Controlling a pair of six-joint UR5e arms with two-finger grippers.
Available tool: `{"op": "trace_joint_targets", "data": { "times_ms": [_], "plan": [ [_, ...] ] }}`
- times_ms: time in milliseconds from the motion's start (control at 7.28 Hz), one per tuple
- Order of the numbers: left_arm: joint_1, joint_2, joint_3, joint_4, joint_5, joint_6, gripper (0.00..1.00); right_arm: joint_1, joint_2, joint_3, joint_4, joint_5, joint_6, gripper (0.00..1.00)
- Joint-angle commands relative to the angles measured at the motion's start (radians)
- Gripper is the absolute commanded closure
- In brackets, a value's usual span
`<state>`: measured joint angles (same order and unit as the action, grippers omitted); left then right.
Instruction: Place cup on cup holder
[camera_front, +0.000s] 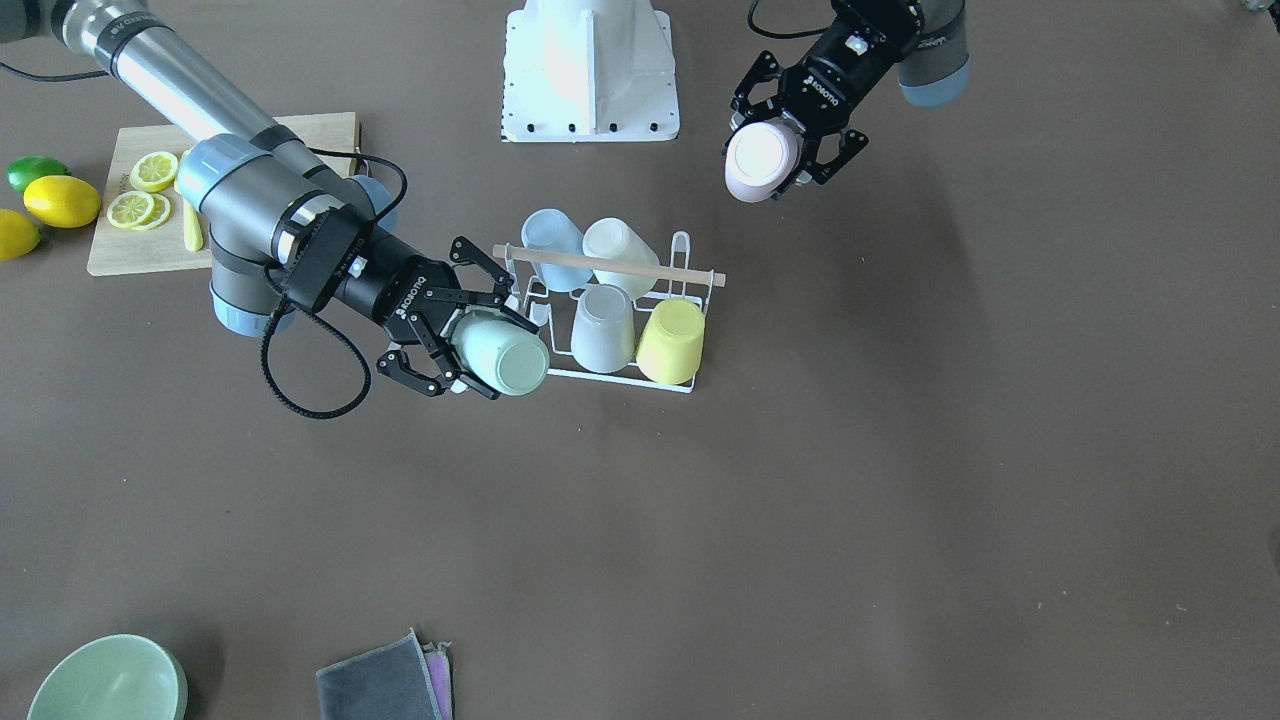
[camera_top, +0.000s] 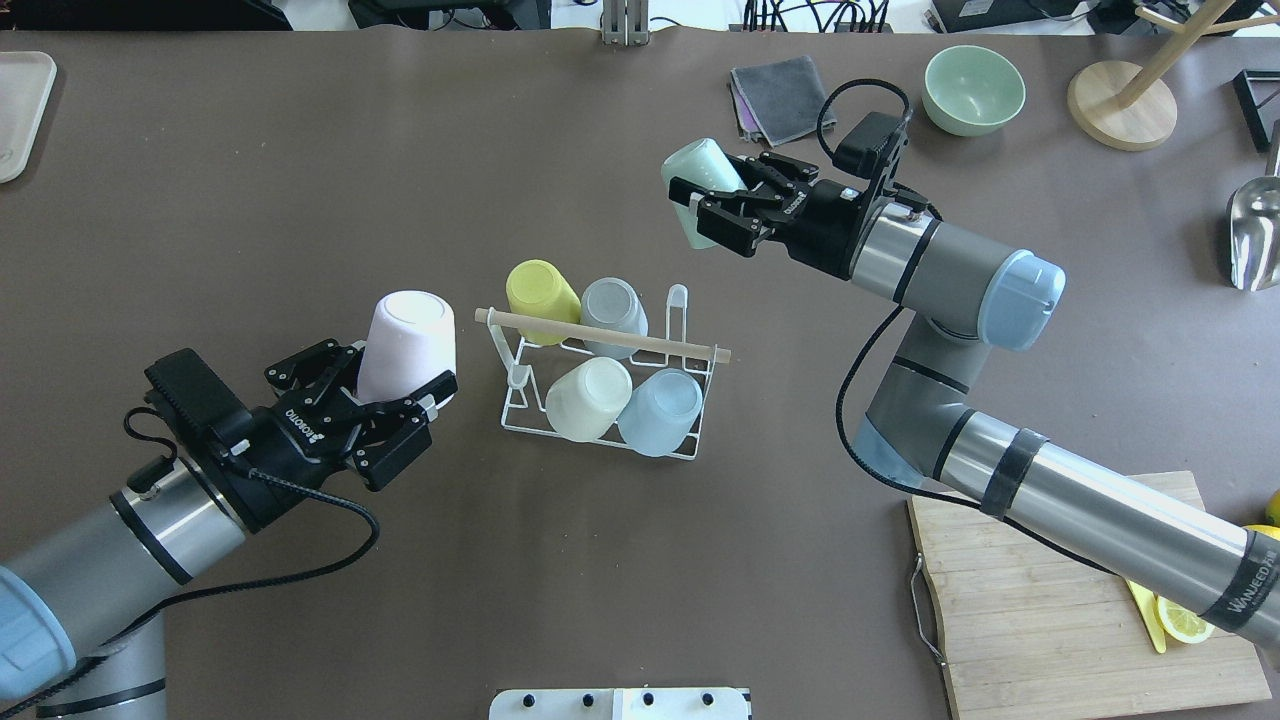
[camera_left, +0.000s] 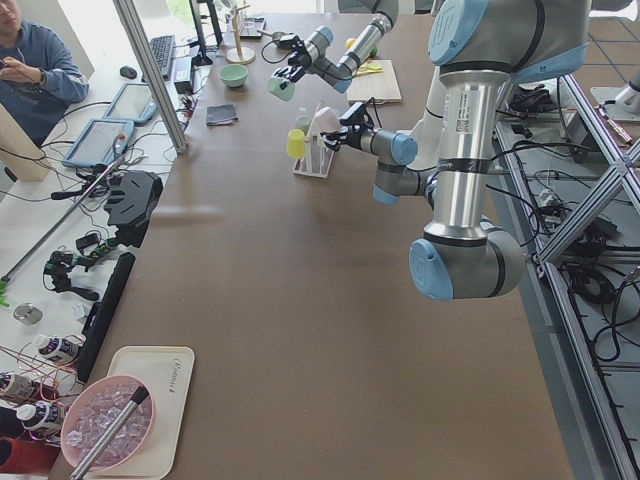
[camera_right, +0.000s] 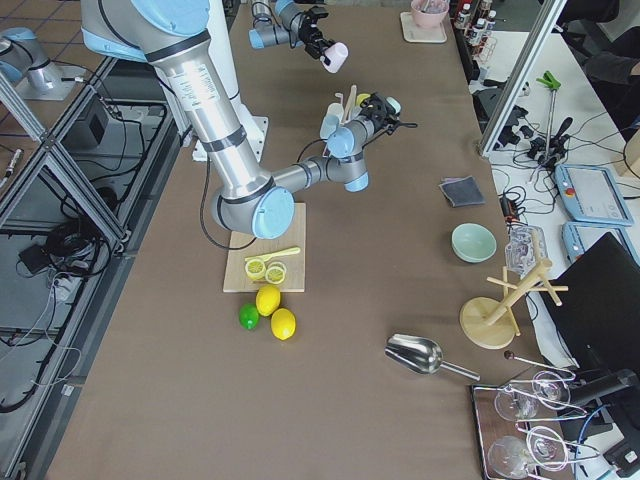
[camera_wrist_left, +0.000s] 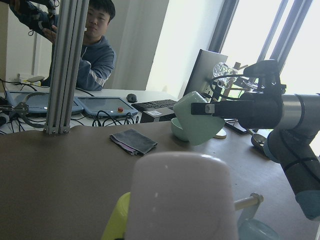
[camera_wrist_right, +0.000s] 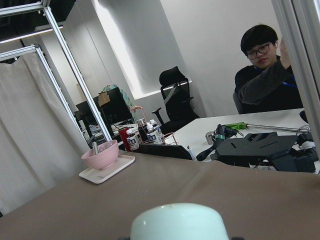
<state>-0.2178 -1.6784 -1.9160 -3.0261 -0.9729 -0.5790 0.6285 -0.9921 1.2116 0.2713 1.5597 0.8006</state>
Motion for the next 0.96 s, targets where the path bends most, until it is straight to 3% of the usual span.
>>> {"op": "trace_joint_targets", "data": {
  "times_ms": [0, 549, 824],
  "plan": [
    [0.038, -0.079, 0.049, 0.018, 0.120, 0.096, 1.00, -0.039, 0.026, -0.067, 0.124, 0.003, -0.087, 1.00],
    [0.031, -0.181, 0.149, 0.044, 0.170, 0.080, 1.00, -0.059, 0.050, -0.072, 0.144, 0.003, -0.093, 1.00],
    [0.015, -0.211, 0.199, 0.046, 0.174, 0.077, 1.00, -0.088, 0.070, -0.118, 0.181, -0.004, -0.090, 1.00]
  ]
}}
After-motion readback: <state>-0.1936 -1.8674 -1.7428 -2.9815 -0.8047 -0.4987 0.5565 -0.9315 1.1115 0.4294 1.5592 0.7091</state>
